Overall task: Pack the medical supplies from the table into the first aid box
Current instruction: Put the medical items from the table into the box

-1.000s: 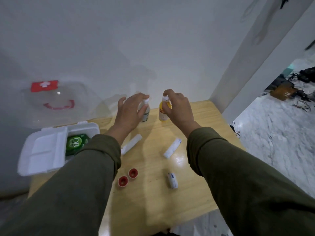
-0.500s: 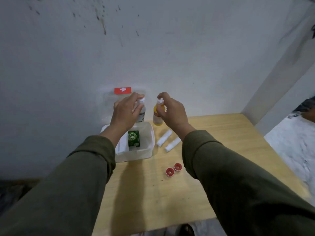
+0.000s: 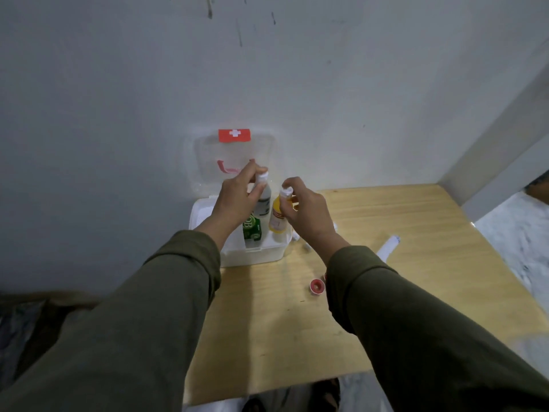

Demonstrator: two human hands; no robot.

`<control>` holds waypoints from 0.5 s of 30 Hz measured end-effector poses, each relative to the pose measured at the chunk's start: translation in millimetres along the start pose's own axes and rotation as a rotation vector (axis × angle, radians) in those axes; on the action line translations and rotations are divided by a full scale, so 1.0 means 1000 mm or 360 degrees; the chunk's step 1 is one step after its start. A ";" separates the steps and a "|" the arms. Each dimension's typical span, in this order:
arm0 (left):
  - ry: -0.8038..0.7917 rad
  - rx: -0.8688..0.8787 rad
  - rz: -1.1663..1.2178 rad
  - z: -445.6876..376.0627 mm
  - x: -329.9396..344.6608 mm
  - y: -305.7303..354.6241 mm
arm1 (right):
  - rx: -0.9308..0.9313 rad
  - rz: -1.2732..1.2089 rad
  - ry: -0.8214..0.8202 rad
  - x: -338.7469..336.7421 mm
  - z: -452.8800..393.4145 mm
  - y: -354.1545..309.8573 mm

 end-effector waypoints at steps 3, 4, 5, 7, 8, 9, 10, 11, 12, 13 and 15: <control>-0.0110 0.0020 0.0031 -0.003 0.011 -0.004 | 0.0044 -0.0009 -0.0033 0.005 0.002 0.010; -0.0153 0.0025 0.0033 -0.004 0.014 -0.005 | 0.0047 -0.0009 -0.0050 0.007 0.003 0.013; -0.0196 0.0032 0.0033 -0.005 0.017 -0.007 | 0.0053 -0.0007 -0.0073 0.009 0.003 0.015; -0.0267 0.0039 0.0031 -0.008 0.022 -0.012 | 0.0053 -0.0010 -0.0108 0.011 0.003 0.018; -0.0289 0.0039 0.0036 -0.010 0.023 -0.014 | 0.0046 -0.0014 -0.0118 0.011 0.004 0.021; -0.0299 0.0040 0.0047 -0.012 0.024 -0.016 | 0.0038 -0.0014 -0.0124 0.012 0.004 0.023; -0.0300 0.0045 0.0061 -0.015 0.024 -0.018 | 0.0026 -0.0001 -0.0130 0.013 0.004 0.026; -0.0299 0.0055 0.0077 -0.017 0.024 -0.020 | 0.0022 0.0026 -0.0140 0.014 0.004 0.028; -0.0303 0.0068 0.0089 -0.019 0.024 -0.022 | 0.0025 0.0061 -0.0158 0.016 0.003 0.031; -0.0317 0.0079 0.0091 -0.021 0.025 -0.023 | 0.0034 0.0093 -0.0176 0.017 0.003 0.034; -0.0366 0.0089 0.0062 -0.022 0.028 -0.026 | 0.0049 0.0110 -0.0186 0.020 0.003 0.039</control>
Point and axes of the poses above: each hand's wrist, its own z-axis away from the middle knuckle, its own x-axis out of the palm, y = z × x, the point moved 1 cm from there along -z, towards the middle knuckle, and after that the axes turned 14 degrees about -z, right-handed, at the moved point
